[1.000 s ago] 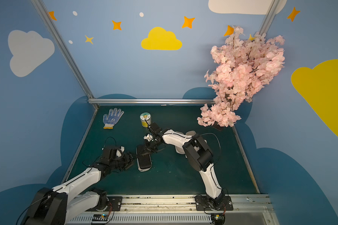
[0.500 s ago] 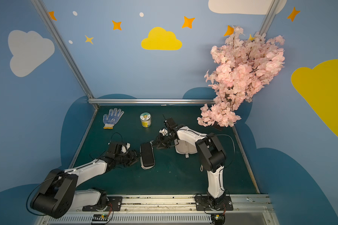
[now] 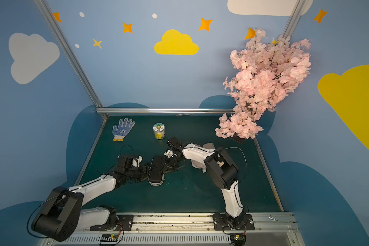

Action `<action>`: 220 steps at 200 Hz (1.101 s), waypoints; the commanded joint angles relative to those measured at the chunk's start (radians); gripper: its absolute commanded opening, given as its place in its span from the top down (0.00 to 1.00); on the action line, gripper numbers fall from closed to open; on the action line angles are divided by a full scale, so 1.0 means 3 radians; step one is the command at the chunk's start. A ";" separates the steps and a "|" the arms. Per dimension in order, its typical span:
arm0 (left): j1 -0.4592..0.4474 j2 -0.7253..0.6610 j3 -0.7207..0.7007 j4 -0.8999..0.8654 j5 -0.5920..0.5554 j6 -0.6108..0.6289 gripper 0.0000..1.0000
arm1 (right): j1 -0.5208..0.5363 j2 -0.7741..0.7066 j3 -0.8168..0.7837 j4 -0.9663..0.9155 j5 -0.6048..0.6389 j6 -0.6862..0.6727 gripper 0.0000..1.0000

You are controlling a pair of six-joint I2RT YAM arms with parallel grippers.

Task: Put umbrellas into zippered umbrella sleeves
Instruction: Close the umbrella sleeve at the center of the board, then pick up the umbrella sleeve at the center of the board.

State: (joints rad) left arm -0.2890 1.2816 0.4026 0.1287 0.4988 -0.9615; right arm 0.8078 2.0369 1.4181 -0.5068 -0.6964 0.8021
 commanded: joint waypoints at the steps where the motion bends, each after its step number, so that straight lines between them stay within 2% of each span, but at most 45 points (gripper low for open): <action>1: -0.0038 0.0136 0.0049 -0.0088 0.0072 0.0116 0.31 | 0.0018 0.0103 0.0116 -0.0208 0.0156 -0.0081 0.71; 10: -0.0039 0.0208 0.0070 -0.0168 0.0033 0.0145 0.36 | 0.0002 0.0103 0.0101 -0.0222 0.0210 -0.0088 0.71; 29: -0.0044 0.0294 0.0064 -0.0283 -0.0002 0.0176 0.53 | -0.0047 0.0114 0.0090 -0.0312 0.0287 -0.0167 0.72; 41: -0.0049 0.0266 0.0037 -0.0383 -0.0051 0.0212 0.57 | -0.0089 0.0074 0.0057 -0.0296 0.0243 -0.0229 0.71; 49: -0.0049 0.0225 0.0004 -0.0410 -0.0075 0.0219 0.58 | -0.0121 -0.0005 -0.0003 -0.0195 0.0196 -0.0260 0.65; 69: -0.0054 0.0183 -0.0081 -0.0462 -0.0119 0.0195 0.60 | -0.0205 -0.0093 -0.0029 -0.0187 0.0133 -0.0423 0.37; 82: -0.0054 0.0255 -0.0109 -0.0448 -0.0110 0.0175 0.61 | -0.0233 0.0025 0.0081 -0.0286 0.0006 -0.0560 0.29; 93: -0.0055 0.0361 -0.0109 -0.0427 -0.0085 0.0166 0.62 | -0.0241 0.0162 0.0142 -0.0270 -0.0067 -0.0588 0.26; 138: -0.0053 0.0589 -0.0079 -0.0427 -0.0027 0.0090 0.67 | -0.0176 0.0435 0.0119 0.0308 -0.0221 -0.0199 0.26; 155: -0.0054 0.0675 -0.0132 -0.0337 0.0038 0.0023 0.69 | -0.0108 0.0501 0.0038 0.0704 -0.0385 0.0014 0.27; 194: -0.0012 0.0995 -0.0366 0.0570 0.0476 -0.0382 0.74 | -0.0042 0.0276 -0.0424 0.2123 -0.0765 0.0491 0.37; 220: -0.0009 0.0972 -0.0400 0.0971 0.0657 -0.0569 0.74 | -0.0041 0.0188 -0.0433 0.2363 -0.0933 0.0532 0.42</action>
State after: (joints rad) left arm -0.2546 1.5055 0.3328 0.4469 0.7048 -1.0447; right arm 0.7319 2.1105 1.2831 -0.0910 -0.8433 0.8967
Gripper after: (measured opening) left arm 0.310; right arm 0.610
